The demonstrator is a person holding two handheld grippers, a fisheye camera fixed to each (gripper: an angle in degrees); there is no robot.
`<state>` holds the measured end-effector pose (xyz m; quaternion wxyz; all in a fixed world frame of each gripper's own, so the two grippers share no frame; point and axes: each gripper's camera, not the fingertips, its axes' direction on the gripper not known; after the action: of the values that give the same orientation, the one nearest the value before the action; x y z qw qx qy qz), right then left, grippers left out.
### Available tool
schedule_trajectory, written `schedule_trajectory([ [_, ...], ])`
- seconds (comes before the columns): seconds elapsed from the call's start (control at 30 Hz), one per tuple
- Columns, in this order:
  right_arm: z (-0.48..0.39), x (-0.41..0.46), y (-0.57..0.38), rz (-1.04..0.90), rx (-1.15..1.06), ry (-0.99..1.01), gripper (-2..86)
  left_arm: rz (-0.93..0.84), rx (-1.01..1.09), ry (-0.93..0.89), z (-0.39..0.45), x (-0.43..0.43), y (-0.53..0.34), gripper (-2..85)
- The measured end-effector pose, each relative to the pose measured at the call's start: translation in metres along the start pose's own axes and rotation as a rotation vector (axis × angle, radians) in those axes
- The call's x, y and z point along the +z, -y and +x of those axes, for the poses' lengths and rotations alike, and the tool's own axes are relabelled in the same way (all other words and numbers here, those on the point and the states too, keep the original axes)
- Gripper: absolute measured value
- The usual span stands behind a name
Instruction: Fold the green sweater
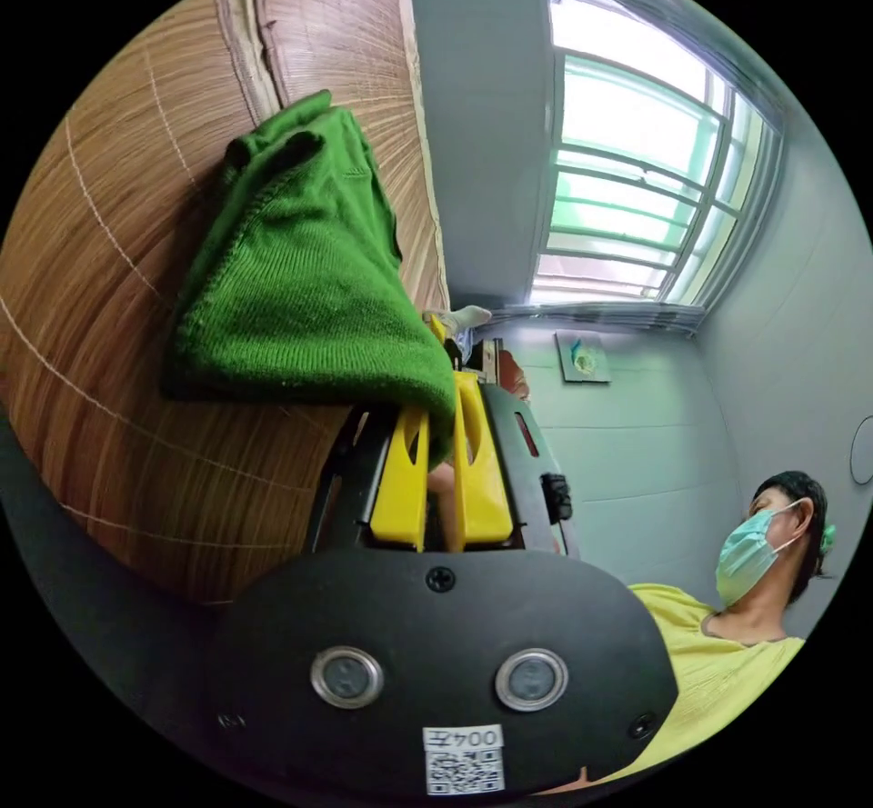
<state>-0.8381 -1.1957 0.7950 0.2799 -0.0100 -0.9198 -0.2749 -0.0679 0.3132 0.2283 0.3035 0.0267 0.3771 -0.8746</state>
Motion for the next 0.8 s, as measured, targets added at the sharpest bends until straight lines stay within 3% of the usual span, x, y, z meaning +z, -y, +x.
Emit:
schedule_trajectory([
  [0.1,-0.001,0.012,0.009,0.075,-0.058,0.038,7.9,-0.029,0.080,0.052,0.018,0.000,0.003,5.7],
  [0.2,-0.054,0.019,0.012,0.101,-0.205,-0.123,7.3,-0.086,0.213,0.064,0.059,0.012,0.011,5.6],
  [0.53,-0.246,-0.093,-0.059,0.345,-0.588,-0.384,7.2,-0.419,0.548,-0.250,0.220,0.155,-0.015,5.8],
  [0.7,-0.282,-0.163,-0.155,0.500,-0.585,-0.582,7.2,-0.627,0.631,-0.333,0.264,0.264,-0.093,7.0],
  [0.8,-0.250,-0.198,-0.216,0.515,-0.418,-0.697,7.3,-0.957,0.556,-0.344,0.247,0.328,-0.164,9.0],
])
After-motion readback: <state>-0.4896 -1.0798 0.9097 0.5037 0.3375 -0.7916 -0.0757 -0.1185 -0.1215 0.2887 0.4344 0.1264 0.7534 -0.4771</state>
